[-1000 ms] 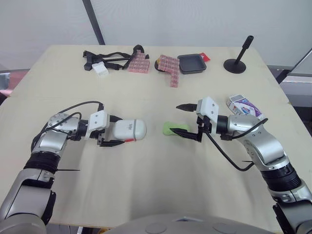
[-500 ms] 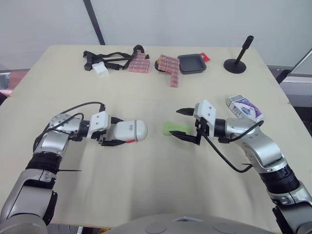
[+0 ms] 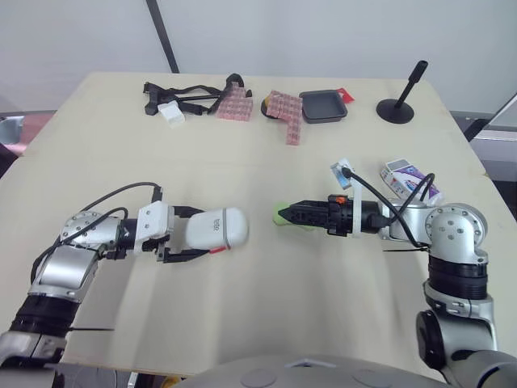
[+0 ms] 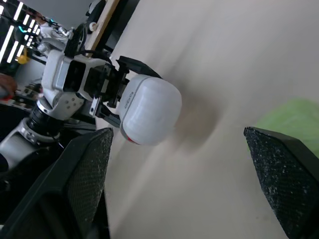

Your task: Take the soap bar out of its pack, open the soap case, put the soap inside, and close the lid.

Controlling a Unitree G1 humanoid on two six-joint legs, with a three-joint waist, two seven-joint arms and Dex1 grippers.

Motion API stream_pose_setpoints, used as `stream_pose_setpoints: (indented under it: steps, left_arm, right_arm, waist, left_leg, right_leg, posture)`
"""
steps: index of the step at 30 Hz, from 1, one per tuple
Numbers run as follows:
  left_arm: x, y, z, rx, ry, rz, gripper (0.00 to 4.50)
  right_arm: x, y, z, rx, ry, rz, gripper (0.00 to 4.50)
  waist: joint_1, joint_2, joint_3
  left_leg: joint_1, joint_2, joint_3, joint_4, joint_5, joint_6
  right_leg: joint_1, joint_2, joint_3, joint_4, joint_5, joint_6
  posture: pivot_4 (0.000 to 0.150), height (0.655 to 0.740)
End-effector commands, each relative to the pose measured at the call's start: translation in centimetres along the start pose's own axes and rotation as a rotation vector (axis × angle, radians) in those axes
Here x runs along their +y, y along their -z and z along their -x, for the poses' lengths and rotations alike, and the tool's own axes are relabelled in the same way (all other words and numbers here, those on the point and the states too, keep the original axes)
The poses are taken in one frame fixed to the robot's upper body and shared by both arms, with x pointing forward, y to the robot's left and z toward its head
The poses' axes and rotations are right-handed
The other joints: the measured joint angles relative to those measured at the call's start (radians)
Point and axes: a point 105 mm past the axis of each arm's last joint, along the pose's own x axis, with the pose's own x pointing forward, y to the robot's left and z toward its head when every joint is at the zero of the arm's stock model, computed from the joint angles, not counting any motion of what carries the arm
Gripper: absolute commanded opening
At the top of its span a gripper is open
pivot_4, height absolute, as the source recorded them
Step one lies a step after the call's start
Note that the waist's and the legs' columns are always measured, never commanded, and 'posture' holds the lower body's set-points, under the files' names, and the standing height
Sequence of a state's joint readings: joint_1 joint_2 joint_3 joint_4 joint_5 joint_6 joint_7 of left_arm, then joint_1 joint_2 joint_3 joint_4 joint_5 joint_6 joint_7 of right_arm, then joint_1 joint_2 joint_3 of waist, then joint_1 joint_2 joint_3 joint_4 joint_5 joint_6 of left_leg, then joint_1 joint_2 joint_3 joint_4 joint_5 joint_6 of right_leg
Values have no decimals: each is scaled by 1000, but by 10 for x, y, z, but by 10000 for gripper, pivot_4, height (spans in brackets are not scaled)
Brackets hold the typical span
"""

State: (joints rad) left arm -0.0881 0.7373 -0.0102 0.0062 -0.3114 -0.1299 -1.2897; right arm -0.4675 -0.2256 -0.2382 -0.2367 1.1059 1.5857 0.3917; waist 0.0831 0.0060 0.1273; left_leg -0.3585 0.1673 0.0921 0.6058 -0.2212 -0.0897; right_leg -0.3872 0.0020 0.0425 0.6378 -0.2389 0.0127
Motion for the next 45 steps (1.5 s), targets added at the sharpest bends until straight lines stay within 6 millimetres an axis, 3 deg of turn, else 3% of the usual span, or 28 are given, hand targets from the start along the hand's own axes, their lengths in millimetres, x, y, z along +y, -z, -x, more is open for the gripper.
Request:
stream_pose_setpoints:
  steps: [1,16,26,36,44,45]
  left_arm:
    - [4,-18,3,-33,-41,-51,34422]
    - [7,-24,-22,-84,-37,-92,34422]
    - [12,-29,-38,-118,-31,-121,34422]
    - [14,-35,-41,-140,-32,-132,34422]
    - [14,-34,-40,-133,-45,-130,34422]
    - [13,-33,-40,-132,-47,-130,34422]
  right_arm:
    - [8,-5,-3,-8,-42,-23,45000]
    - [11,3,-24,125,-56,-44,45000]
    - [13,1,-27,124,-70,-50,45000]
    - [14,1,-26,129,-97,-68,45000]
    - [13,-1,-27,124,-123,-99,21415]
    - [12,-2,-27,118,-123,-107,21415]
  waist:
    - [2,0,0]
    - [-3,0,0]
    - [-4,0,0]
    - [-4,0,0]
    - [-5,0,0]
    - [-4,0,0]
  left_leg:
    - [0,0,0,0,0,0]
    - [0,-1,0,-1,1,-1]
    - [-1,-1,0,-1,1,-1]
    - [-2,-1,0,-1,1,-1]
    - [-2,-1,0,-1,1,-1]
    - [-2,-1,0,-1,1,-1]
  right_leg:
    - [0,-1,0,0,0,0]
    - [0,0,0,-1,0,0]
    - [0,0,0,-1,0,0]
    - [0,0,0,-1,0,0]
    - [0,0,0,-1,0,0]
    - [0,0,0,-1,0,0]
  posture:
    - [1500,7400]
    - [1500,7400]
    - [1500,7400]
    - [1500,7400]
    - [1500,7400]
    - [1500,7400]
